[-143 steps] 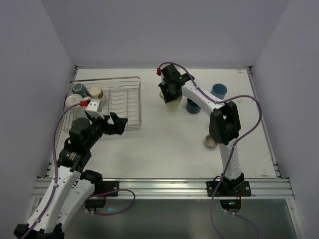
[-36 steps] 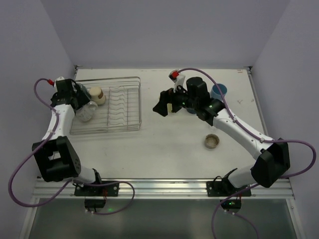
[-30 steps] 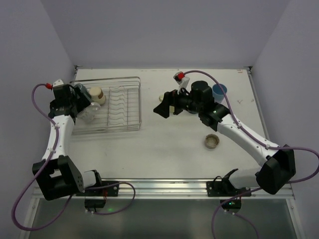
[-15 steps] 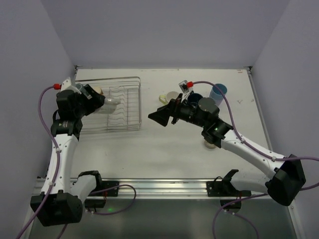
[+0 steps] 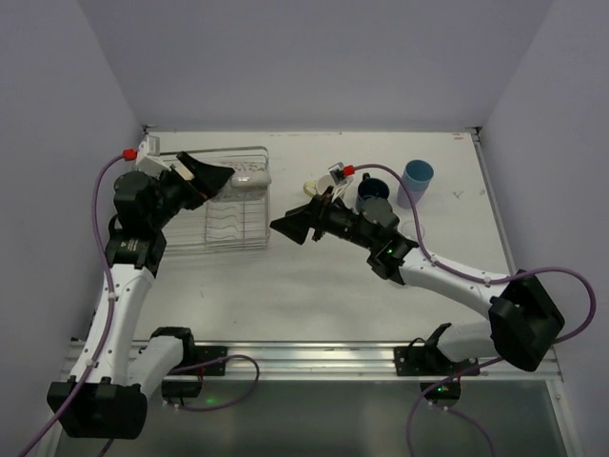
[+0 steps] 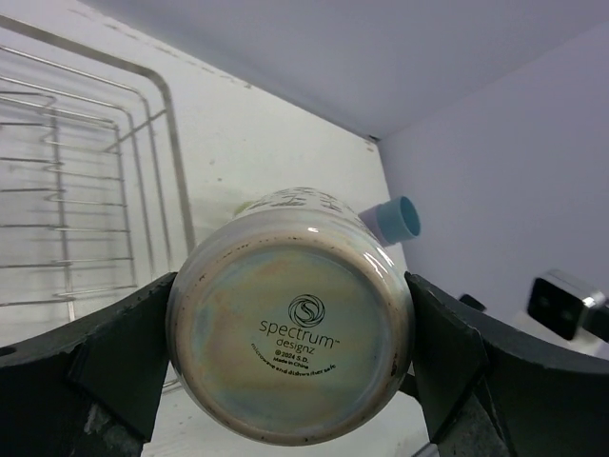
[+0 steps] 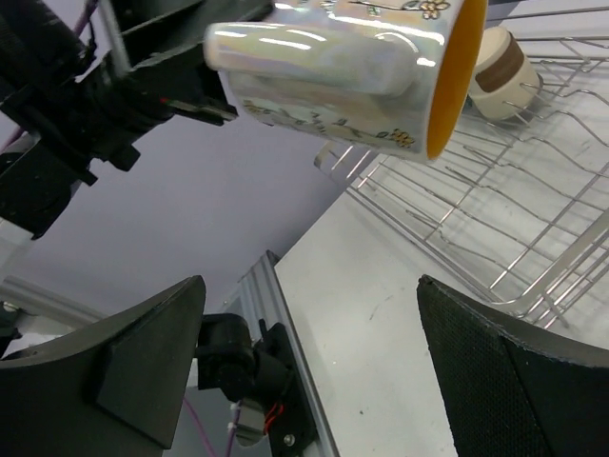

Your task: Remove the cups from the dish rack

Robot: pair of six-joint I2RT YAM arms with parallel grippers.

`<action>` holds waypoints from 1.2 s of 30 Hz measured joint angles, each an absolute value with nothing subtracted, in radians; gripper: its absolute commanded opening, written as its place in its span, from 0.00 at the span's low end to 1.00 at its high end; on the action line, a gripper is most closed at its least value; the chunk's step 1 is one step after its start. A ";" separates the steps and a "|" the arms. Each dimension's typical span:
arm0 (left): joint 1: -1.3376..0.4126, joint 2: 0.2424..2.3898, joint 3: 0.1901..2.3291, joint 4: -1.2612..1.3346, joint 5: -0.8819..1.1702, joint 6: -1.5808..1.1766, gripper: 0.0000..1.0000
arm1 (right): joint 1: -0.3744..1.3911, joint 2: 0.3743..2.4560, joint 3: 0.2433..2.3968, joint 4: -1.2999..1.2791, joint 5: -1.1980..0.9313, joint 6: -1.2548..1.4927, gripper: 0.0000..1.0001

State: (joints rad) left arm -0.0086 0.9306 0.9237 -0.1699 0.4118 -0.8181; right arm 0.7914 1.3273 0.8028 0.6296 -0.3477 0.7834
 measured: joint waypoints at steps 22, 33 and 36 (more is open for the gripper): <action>-0.135 0.750 0.751 -0.032 0.575 -1.075 0.00 | 0.816 1.360 0.791 0.789 -0.340 0.631 0.80; -0.146 0.680 0.693 -0.009 0.572 -1.208 0.59 | 0.860 1.430 0.792 1.000 -0.465 0.715 0.15; -0.147 0.662 0.687 0.006 0.583 -1.276 0.87 | 0.873 1.427 0.765 1.104 -0.498 0.760 0.02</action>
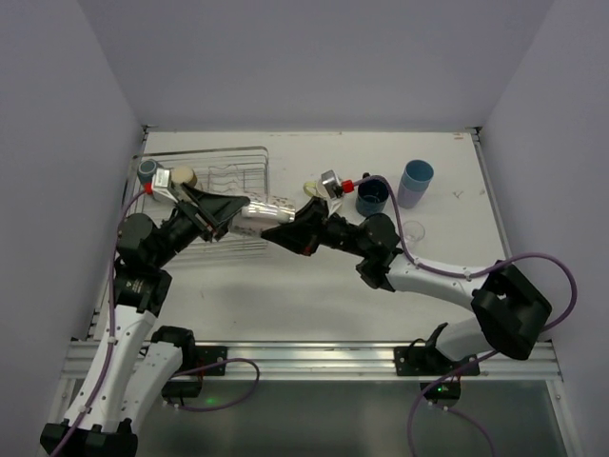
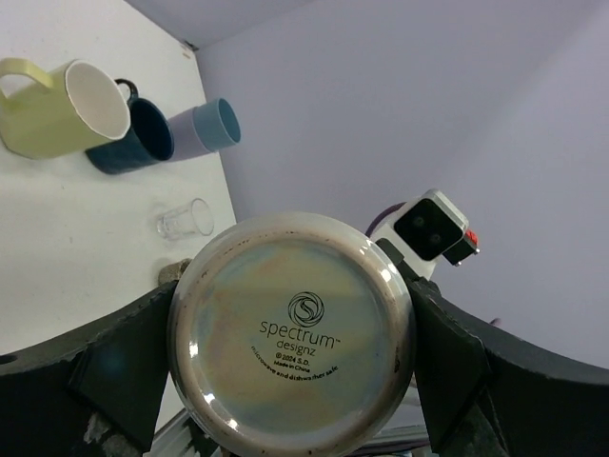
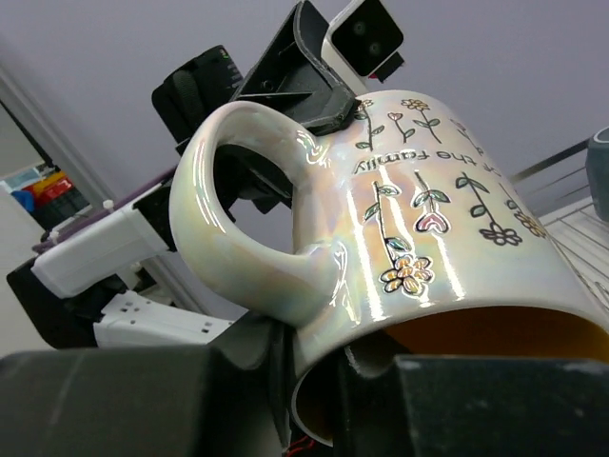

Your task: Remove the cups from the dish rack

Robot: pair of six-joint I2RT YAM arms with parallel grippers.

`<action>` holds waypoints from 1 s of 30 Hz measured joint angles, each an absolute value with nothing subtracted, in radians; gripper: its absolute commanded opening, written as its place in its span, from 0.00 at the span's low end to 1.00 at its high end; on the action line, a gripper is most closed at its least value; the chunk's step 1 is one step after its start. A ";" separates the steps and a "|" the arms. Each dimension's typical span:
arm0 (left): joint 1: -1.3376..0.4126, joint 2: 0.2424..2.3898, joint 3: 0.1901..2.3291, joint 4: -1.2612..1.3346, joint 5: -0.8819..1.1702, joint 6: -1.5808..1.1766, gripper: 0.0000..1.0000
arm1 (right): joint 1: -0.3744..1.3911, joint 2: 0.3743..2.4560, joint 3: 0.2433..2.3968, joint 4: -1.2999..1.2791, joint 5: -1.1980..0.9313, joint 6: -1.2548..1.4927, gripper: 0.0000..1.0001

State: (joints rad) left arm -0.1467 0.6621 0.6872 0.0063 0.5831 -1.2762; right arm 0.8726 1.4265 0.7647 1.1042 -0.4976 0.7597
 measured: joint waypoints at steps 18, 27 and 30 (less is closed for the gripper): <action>-0.159 0.657 0.671 -0.093 0.692 -0.925 1.00 | 0.763 0.997 0.531 0.709 -0.420 0.776 0.00; -0.159 0.562 0.744 -0.376 0.474 -0.538 1.00 | 0.699 1.024 0.802 -0.116 -0.135 0.496 0.00; -0.165 0.537 0.734 -0.408 0.406 -0.465 1.00 | 0.673 1.124 0.900 -0.287 -0.011 0.418 0.00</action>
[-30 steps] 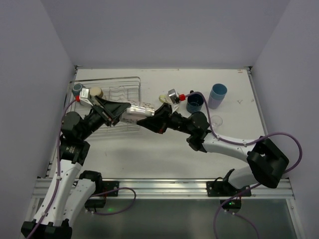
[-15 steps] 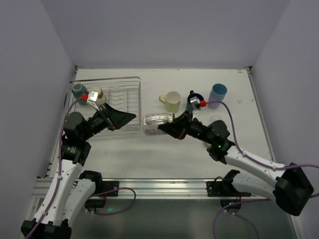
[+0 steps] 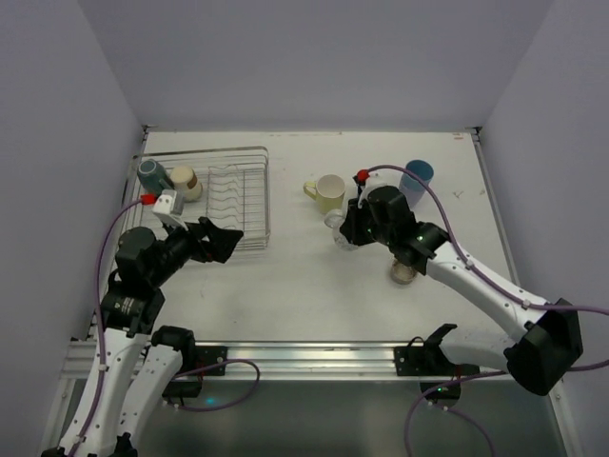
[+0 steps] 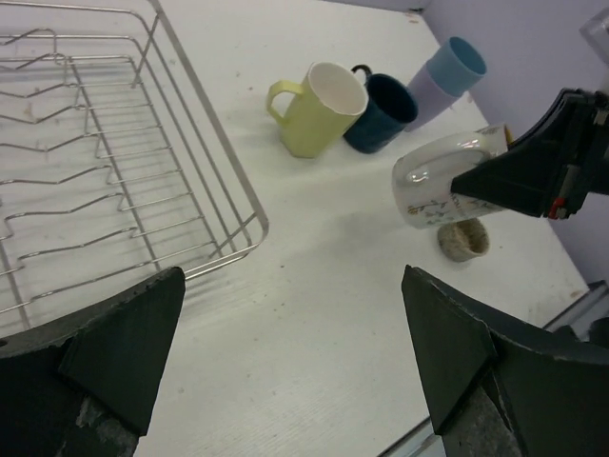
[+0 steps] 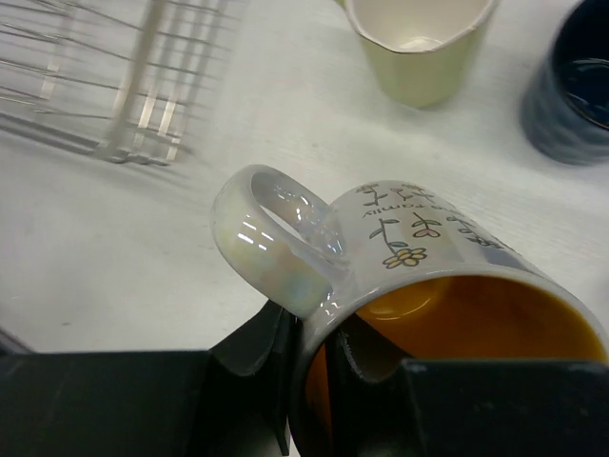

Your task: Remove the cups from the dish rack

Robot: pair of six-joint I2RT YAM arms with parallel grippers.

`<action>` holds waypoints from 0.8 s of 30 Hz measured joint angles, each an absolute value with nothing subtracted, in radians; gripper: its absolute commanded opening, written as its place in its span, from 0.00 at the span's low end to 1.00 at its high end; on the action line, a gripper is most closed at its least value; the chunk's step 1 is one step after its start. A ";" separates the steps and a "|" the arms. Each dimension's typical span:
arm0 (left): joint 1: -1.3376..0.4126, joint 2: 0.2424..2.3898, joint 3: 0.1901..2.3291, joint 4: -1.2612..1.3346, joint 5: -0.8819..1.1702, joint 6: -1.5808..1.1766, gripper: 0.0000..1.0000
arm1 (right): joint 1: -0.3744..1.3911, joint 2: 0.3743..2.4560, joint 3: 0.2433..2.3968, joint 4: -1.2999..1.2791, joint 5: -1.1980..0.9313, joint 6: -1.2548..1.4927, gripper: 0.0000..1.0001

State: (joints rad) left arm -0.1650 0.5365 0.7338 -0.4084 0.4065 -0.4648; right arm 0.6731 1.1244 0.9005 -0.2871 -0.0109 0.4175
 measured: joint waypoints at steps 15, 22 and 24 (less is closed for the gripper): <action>-0.212 0.479 0.603 -0.419 0.279 -0.374 1.00 | 0.614 1.549 1.039 -0.426 0.195 0.261 0.00; -0.212 0.488 0.602 -0.418 0.258 -0.374 1.00 | 0.603 1.560 1.041 -0.390 0.208 0.260 0.50; -0.212 0.500 0.602 -0.418 0.244 -0.374 1.00 | 0.602 1.555 1.041 -0.377 0.219 0.263 0.60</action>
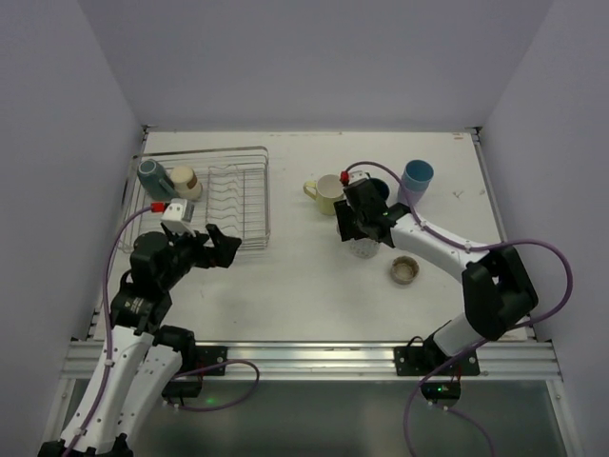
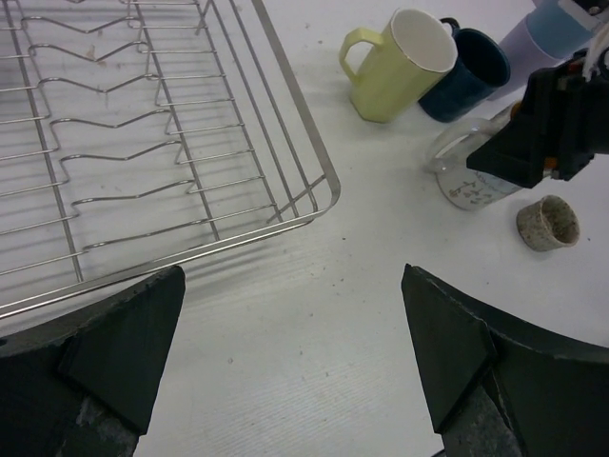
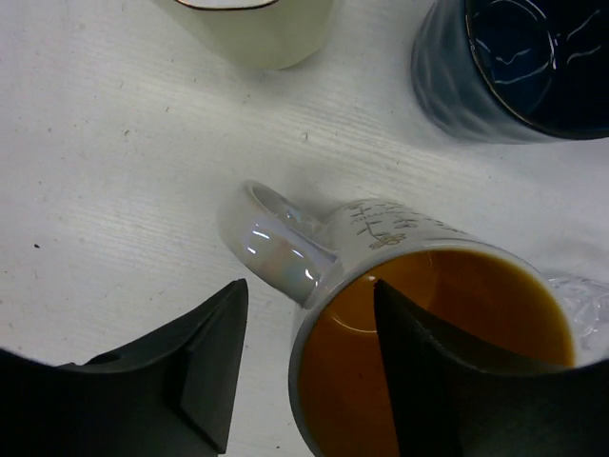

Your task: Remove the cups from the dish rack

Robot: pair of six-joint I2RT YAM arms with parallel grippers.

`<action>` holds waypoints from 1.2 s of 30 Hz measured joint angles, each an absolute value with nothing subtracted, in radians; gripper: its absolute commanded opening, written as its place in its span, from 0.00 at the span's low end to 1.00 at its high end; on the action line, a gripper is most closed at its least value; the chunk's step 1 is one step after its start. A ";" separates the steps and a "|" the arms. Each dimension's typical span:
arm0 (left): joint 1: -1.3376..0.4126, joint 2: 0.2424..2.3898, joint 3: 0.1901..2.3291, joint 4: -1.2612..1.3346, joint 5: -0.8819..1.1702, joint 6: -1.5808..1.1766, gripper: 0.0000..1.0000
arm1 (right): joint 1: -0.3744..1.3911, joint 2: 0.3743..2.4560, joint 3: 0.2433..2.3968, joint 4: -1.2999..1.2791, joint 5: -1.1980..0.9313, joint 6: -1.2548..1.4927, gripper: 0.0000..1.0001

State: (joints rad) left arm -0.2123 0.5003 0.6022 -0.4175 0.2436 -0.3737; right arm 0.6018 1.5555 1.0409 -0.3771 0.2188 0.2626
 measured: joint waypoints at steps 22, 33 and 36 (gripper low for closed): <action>-0.046 1.171 1.063 -0.277 -0.202 -0.474 0.89 | 0.601 0.994 0.803 -0.225 0.019 0.308 0.85; 0.135 1.588 1.322 -0.273 -0.295 -0.467 1.00 | 0.601 0.954 0.755 -0.142 -0.075 0.340 0.91; 0.166 1.671 1.362 -0.273 -0.296 -0.451 1.00 | 0.601 0.954 0.750 -0.135 -0.094 0.344 0.92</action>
